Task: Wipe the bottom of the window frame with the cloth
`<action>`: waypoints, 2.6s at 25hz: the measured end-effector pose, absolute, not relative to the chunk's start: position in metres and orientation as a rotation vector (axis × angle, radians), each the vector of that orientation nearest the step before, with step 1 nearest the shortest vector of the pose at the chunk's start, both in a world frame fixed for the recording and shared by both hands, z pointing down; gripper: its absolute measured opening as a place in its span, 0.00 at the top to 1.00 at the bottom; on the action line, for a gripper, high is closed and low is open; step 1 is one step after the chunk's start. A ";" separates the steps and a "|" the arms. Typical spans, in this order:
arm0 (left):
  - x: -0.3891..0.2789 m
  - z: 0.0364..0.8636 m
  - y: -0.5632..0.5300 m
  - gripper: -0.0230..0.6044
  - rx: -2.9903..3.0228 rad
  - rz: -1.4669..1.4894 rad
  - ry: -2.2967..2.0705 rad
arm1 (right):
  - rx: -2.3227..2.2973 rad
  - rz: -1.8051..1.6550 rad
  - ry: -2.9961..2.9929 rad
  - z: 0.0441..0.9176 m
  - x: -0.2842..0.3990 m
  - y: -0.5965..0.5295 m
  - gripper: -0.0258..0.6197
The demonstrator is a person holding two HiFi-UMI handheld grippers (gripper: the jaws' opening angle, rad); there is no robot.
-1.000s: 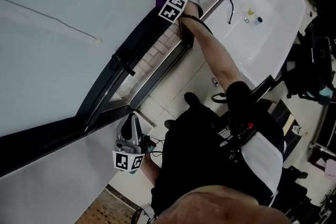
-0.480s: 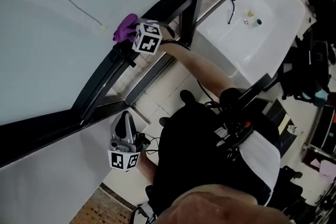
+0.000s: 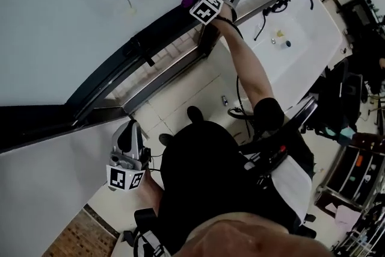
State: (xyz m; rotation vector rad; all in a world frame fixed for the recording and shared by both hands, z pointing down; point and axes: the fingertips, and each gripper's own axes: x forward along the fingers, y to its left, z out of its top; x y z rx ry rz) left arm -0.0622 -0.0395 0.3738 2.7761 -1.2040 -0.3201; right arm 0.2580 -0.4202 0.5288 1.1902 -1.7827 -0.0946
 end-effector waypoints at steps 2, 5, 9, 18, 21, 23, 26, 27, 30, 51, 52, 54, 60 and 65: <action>-0.063 0.372 -0.038 0.96 2.789 -0.319 -1.201 | 1.255 -0.098 -1.647 0.531 0.291 -0.432 0.86; -0.060 0.372 -0.035 0.96 2.796 -0.319 -1.201 | 1.265 -0.152 -1.476 0.536 0.315 -0.441 0.86; -0.057 0.369 -0.029 0.96 2.802 -0.314 -1.214 | 1.220 -0.231 -1.342 0.539 0.319 -0.440 0.86; -0.059 0.370 -0.036 0.96 2.802 -0.306 -1.173 | 1.089 0.182 -2.706 0.439 0.161 -0.237 0.86; -0.061 0.365 -0.034 0.96 2.812 -0.325 -1.155 | 0.789 0.270 -3.082 0.397 0.101 -0.161 0.86; -0.062 0.363 -0.033 0.96 2.815 -0.334 -1.146 | 0.649 0.315 -3.193 0.385 0.071 -0.126 0.86; -0.064 0.359 -0.031 0.96 2.822 -0.343 -1.137 | 0.567 0.307 -3.227 0.385 0.041 -0.098 0.86; -0.064 0.357 -0.030 0.96 2.824 -0.349 -1.137 | 0.563 0.298 -3.221 0.386 0.034 -0.093 0.86; -0.067 0.355 -0.024 0.96 2.833 -0.369 -1.135 | 0.566 0.298 -3.218 0.386 0.022 -0.087 0.86; -0.062 0.351 -0.019 0.96 2.861 -0.465 -1.023 | 0.570 0.443 -3.393 0.367 0.035 -0.079 0.86; -0.061 0.349 -0.019 0.96 2.868 -0.468 -1.014 | 0.573 0.440 -3.399 0.366 0.036 -0.079 0.86; -0.062 0.348 -0.019 0.96 2.875 -0.478 -1.007 | 0.567 0.438 -3.413 0.363 0.036 -0.077 0.86; -0.067 0.342 -0.009 0.96 2.894 -0.498 -1.019 | 0.493 0.417 -3.474 0.354 0.029 -0.063 0.86; -0.069 0.333 -0.009 0.96 2.898 -0.584 -0.989 | 0.518 0.426 -3.476 0.355 0.034 -0.064 0.86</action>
